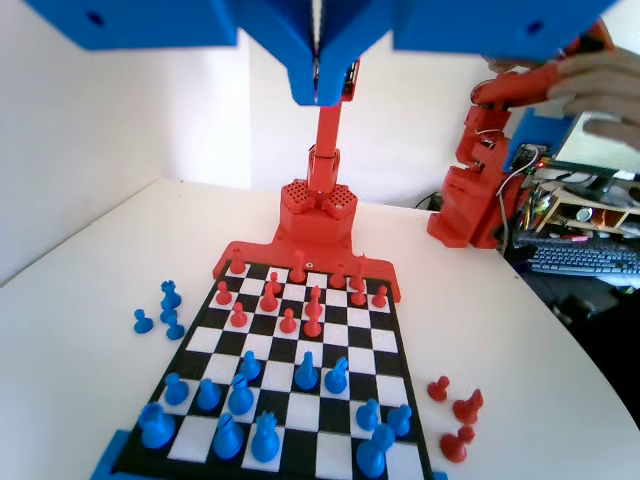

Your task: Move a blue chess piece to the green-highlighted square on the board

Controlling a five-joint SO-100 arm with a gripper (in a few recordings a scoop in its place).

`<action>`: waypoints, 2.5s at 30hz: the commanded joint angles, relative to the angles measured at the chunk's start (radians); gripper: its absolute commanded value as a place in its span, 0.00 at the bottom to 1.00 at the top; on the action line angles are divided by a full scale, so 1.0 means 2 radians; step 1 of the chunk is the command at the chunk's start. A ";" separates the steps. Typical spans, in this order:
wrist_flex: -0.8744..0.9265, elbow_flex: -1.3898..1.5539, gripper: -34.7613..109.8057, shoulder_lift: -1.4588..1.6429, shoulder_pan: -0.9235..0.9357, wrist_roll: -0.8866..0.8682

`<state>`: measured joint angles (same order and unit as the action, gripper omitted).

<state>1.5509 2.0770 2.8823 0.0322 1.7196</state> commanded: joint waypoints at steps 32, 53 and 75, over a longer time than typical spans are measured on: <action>-0.055 -0.011 0.28 -0.453 -0.058 0.285; -0.133 0.051 0.32 -0.489 -0.093 0.274; -0.282 0.149 0.33 -0.548 -0.123 0.247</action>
<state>1.0063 2.3654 1.7733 -0.1933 2.2089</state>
